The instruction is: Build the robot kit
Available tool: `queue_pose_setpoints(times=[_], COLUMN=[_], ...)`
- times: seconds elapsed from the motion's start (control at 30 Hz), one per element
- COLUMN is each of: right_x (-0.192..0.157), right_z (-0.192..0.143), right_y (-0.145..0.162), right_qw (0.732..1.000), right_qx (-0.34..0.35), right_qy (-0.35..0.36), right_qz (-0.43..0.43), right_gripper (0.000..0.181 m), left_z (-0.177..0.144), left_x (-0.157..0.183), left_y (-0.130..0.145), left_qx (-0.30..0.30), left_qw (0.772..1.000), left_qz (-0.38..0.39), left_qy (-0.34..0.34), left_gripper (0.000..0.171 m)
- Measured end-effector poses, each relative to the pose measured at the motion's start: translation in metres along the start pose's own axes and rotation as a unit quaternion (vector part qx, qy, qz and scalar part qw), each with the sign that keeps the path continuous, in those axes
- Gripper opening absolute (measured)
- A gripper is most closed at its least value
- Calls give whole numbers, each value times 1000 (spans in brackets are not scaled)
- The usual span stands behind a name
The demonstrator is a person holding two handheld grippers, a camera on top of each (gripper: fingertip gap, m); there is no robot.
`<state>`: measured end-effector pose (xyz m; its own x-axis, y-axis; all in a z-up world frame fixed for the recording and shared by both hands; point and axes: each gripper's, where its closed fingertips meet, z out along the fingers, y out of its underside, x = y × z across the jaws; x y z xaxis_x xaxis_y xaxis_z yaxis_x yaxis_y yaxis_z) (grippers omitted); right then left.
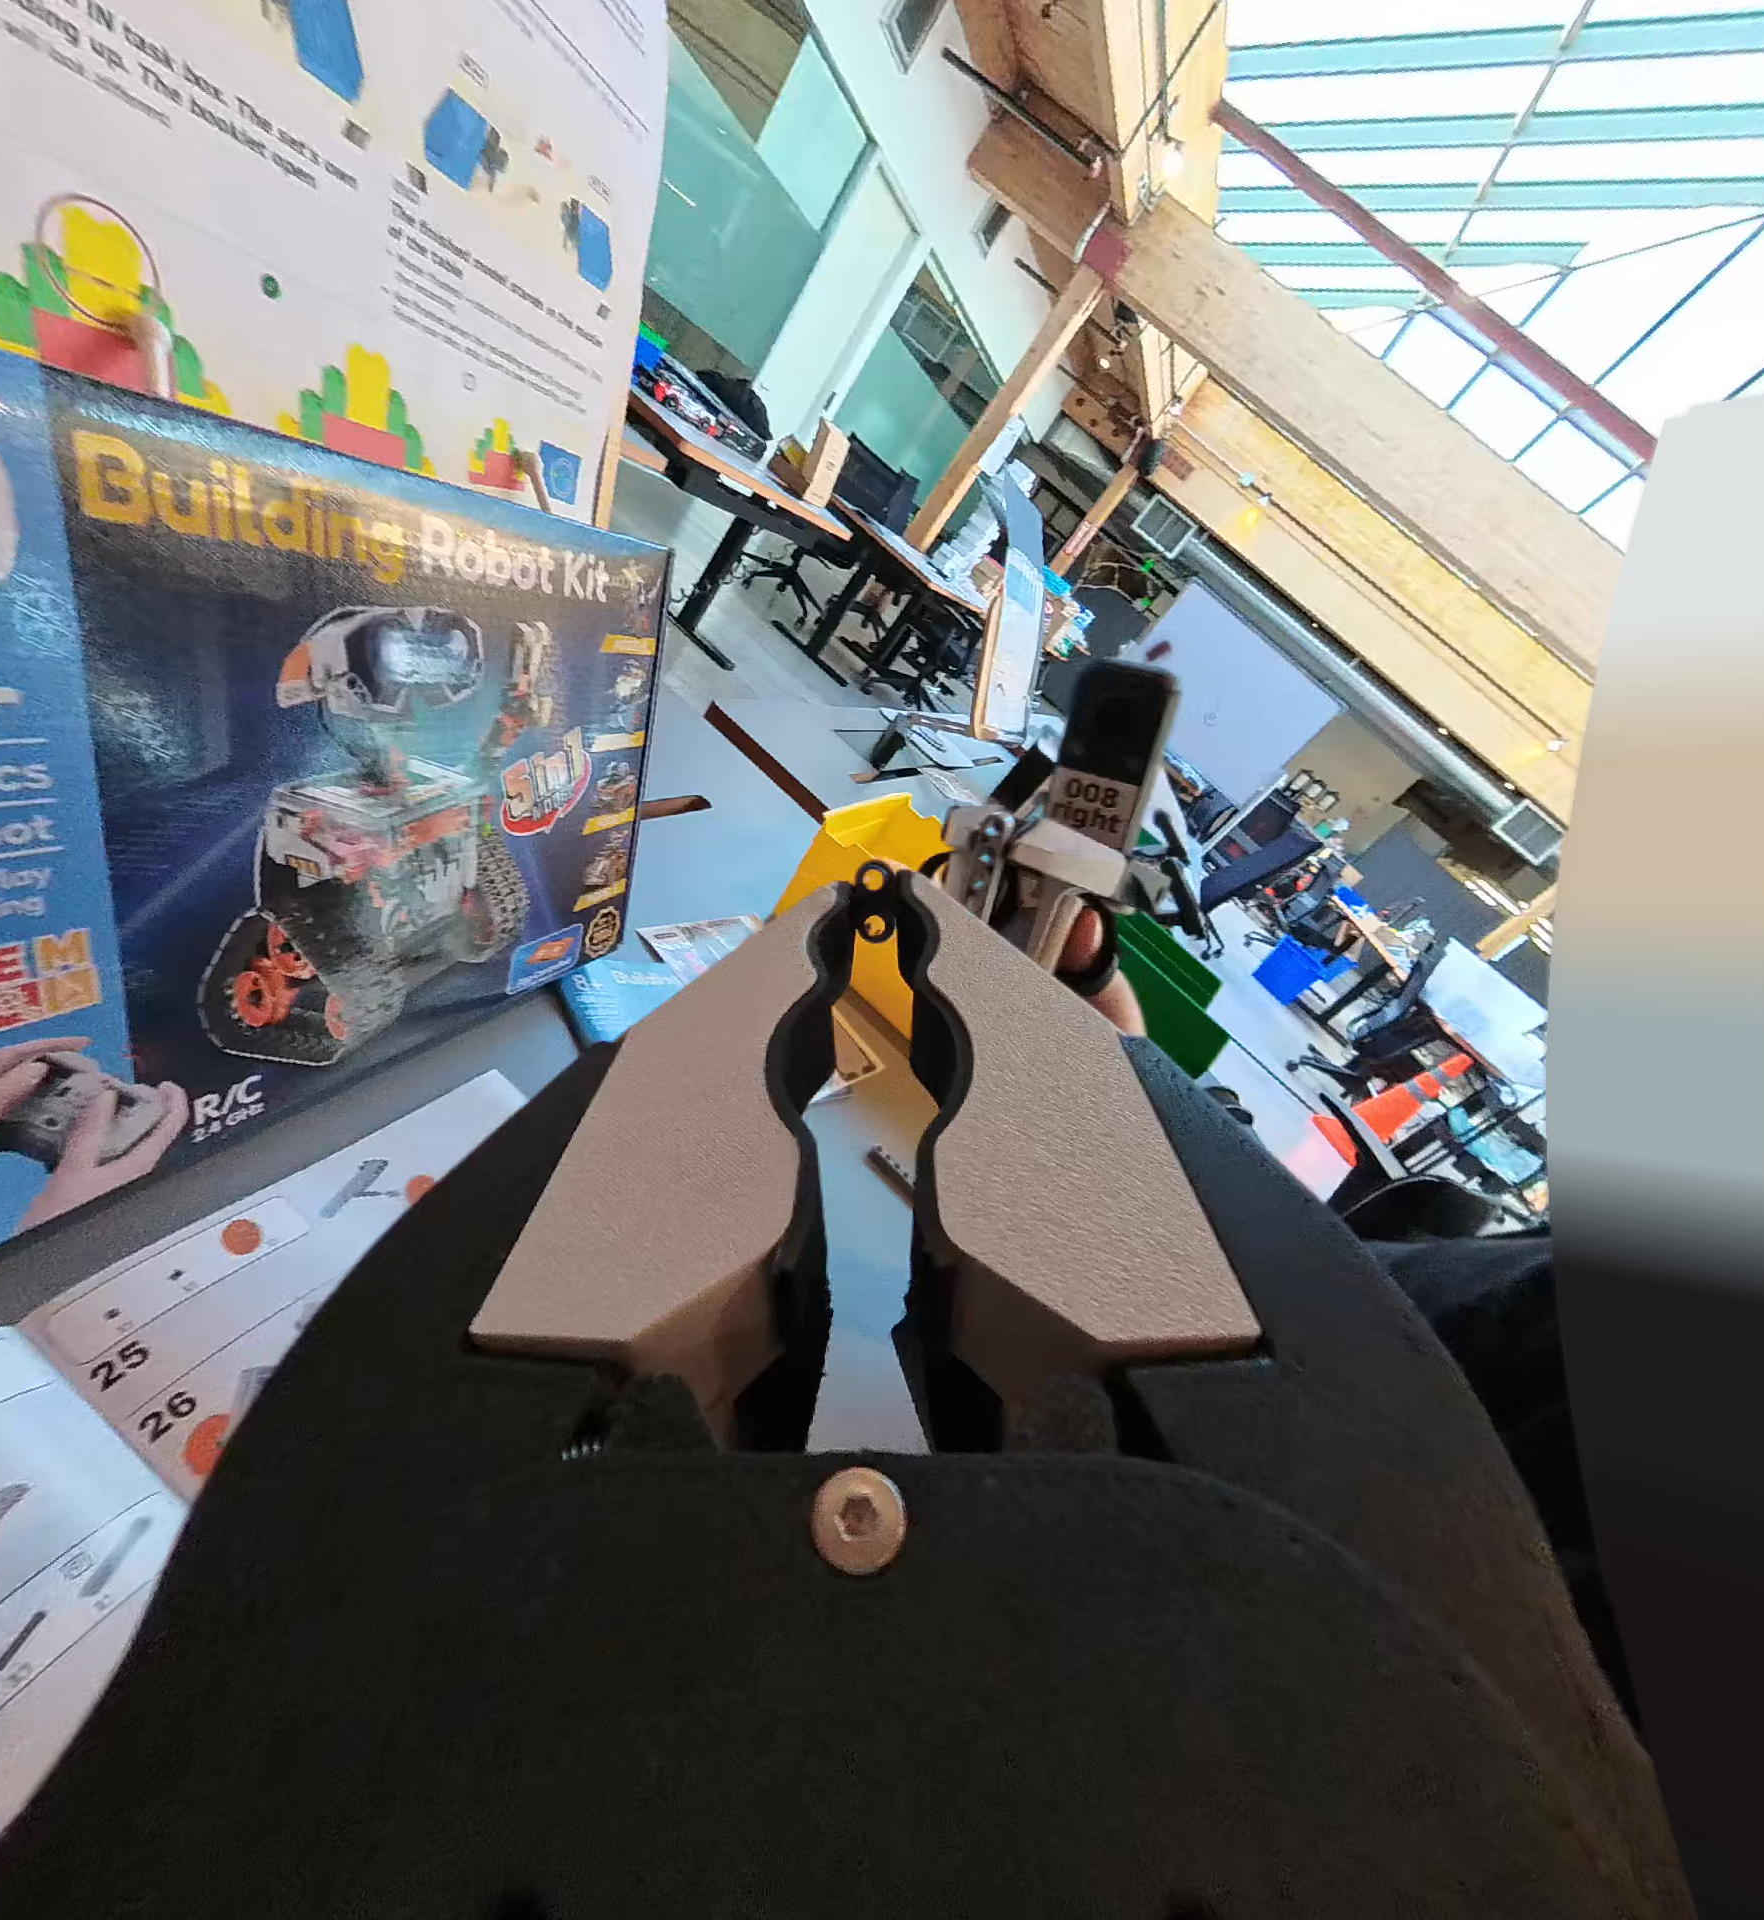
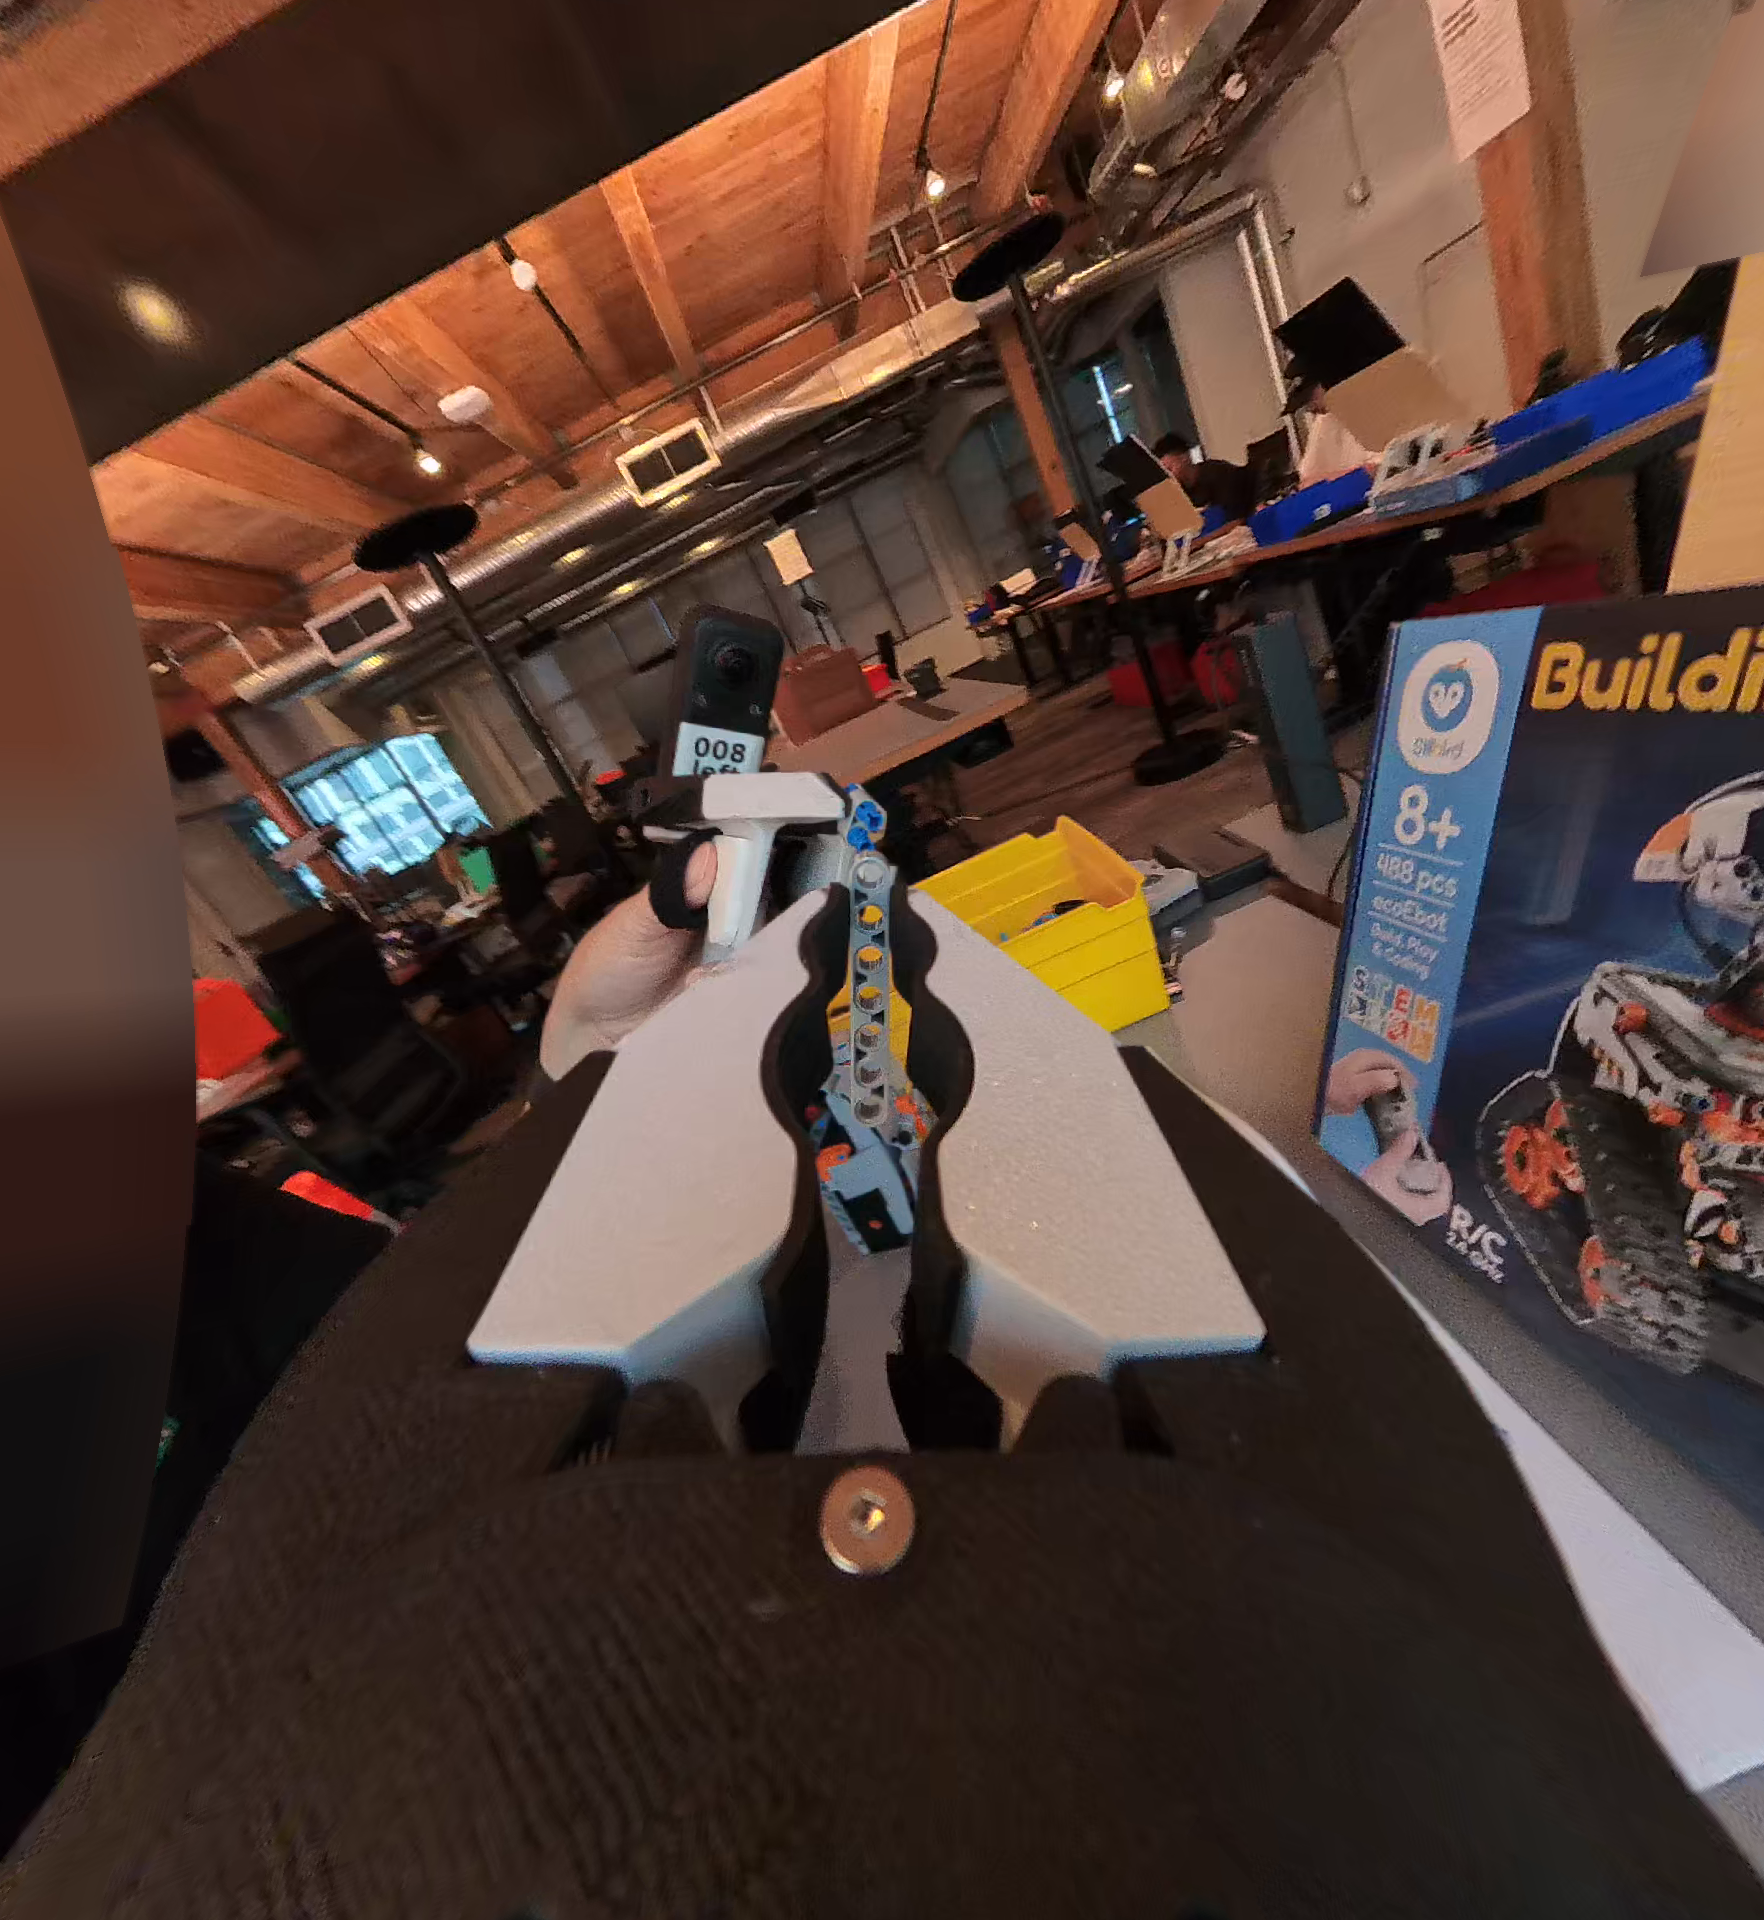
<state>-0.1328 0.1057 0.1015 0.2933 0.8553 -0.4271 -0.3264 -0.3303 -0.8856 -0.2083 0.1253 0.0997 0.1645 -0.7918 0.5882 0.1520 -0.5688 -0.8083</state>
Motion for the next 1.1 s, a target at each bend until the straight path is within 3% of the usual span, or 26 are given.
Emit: queue_pose_setpoints(times=[0.33, 0.6, 0.77, 0.93, 1.1], right_x=[-9, -3, -2, -2, 5], right_z=[-2, 6, 4, -1, -5], right_y=[1, 15, 11, 2, 0], right_qw=[980, 977, 982, 981, 982], right_qx=[47, 49, 56, 75, 83], right_qy=[-130, -126, -110, -106, -91], right_qz=[141, 162, 143, 141, 142], right_gripper=[5, 5, 5, 5, 5], left_z=[34, 38, 21, -10, -16], left_x=[6, 11, 23, 23, 10], left_y=[17, 19, -5, -36, -41], left_qx=[2, 5, 58, 143, 164], left_qw=[992, 988, 988, 987, 983], left_qz=[-90, -104, -72, -9, -36], left_qy=[92, 111, 122, 79, 69], left_gripper=[5, 5, 5, 5, 4])
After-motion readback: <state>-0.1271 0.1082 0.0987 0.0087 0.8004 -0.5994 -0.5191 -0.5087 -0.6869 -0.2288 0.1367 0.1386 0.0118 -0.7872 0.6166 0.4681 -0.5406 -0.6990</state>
